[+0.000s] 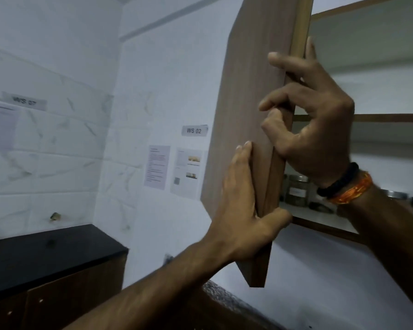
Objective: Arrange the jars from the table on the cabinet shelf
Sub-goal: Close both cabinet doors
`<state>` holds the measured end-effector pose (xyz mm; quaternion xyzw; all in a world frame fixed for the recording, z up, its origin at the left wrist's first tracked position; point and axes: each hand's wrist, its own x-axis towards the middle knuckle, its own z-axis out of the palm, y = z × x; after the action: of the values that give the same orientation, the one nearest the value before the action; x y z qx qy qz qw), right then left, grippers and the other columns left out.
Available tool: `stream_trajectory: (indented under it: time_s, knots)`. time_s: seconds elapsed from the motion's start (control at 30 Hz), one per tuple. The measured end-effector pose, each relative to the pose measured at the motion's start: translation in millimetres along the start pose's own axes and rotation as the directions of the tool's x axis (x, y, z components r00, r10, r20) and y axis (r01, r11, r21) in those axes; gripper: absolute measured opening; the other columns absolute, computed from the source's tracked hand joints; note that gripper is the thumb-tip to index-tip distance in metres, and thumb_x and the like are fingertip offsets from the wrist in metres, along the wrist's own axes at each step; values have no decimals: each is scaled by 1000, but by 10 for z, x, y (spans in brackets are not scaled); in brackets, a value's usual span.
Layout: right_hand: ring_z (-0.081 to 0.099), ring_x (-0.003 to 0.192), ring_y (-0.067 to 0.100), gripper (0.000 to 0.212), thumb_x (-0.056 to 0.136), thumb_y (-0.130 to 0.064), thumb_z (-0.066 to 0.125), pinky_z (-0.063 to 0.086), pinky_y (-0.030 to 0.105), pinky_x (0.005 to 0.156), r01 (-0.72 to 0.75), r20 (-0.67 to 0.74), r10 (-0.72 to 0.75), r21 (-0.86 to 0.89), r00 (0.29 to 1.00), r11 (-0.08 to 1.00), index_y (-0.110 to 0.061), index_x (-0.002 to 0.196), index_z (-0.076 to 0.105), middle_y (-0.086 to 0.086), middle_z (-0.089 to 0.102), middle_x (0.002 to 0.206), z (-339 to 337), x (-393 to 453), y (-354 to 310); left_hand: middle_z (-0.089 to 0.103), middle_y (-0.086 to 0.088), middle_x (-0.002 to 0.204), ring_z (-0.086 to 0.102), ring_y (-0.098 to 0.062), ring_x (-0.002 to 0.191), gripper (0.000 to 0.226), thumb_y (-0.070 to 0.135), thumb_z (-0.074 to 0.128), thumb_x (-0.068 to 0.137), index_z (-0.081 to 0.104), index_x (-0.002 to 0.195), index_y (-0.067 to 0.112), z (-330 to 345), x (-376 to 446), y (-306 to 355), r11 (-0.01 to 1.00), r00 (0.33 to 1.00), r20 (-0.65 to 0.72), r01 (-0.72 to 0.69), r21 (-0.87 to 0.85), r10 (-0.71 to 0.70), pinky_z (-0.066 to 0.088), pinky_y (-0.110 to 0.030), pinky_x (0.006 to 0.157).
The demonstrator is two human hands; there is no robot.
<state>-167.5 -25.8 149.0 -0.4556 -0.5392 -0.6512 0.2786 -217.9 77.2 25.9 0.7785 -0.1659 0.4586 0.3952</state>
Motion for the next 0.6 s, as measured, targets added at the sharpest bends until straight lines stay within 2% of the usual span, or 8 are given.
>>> stream_trajectory:
  time_s: [0.07, 0.13, 0.23, 0.37, 0.5, 0.6]
  knots:
    - [61, 122, 31, 11, 80, -2, 65, 42, 45, 113, -41, 30, 43, -70, 999, 997, -1, 84, 75, 15, 60, 137, -185, -115, 131, -6, 22, 163, 2, -9, 153, 113, 49, 60, 66, -12, 153, 44, 269, 65, 10, 998, 999, -37, -18, 62, 21, 27, -53, 119]
    - [48, 138, 37, 14, 83, -6, 66, 40, 41, 116, -95, 87, 111, -174, 990, 980, -3, 93, 77, 12, 54, 144, -335, -224, 224, -12, 18, 164, -6, -10, 153, 114, 53, 57, 65, -15, 153, 43, 536, 136, 14, 995, 997, -68, -31, 92, 37, 18, -54, 122]
    - [26, 150, 34, 25, 88, -16, 65, 33, 40, 119, -127, 177, 206, -375, 963, 918, -11, 109, 75, 8, 43, 155, -521, -386, 370, -16, 7, 166, -14, -15, 153, 116, 49, 59, 67, -14, 156, 34, 940, 249, -14, 991, 992, -108, -54, 124, 68, 4, -55, 124]
    - [17, 152, 37, 38, 92, -24, 54, 21, 58, 121, 48, 323, 196, -615, 926, 787, -16, 127, 68, 12, 40, 157, -681, -494, 596, -17, -3, 167, -19, -23, 154, 117, 50, 57, 67, -11, 158, 21, 1350, 392, -110, 981, 981, -155, -90, 169, 117, -5, -55, 123]
    - [4, 154, 36, 58, 97, -37, 31, 7, 60, 122, 197, 469, 335, -774, 818, 603, -16, 150, 44, 17, 20, 165, -759, -601, 778, -20, -8, 166, -22, -27, 152, 117, 57, 54, 71, -13, 159, 14, 1631, 527, -247, 960, 981, -121, -119, 253, 153, -8, -60, 121]
    - [-2, 154, 36, 66, 99, -41, 26, 4, 60, 122, 264, 501, 406, -817, 764, 513, -11, 157, 26, 20, 7, 166, -801, -748, 916, -22, -9, 166, -24, -28, 152, 114, 64, 52, 79, -12, 159, 15, 1741, 579, -410, 931, 978, -43, -181, 317, 205, -7, -64, 120]
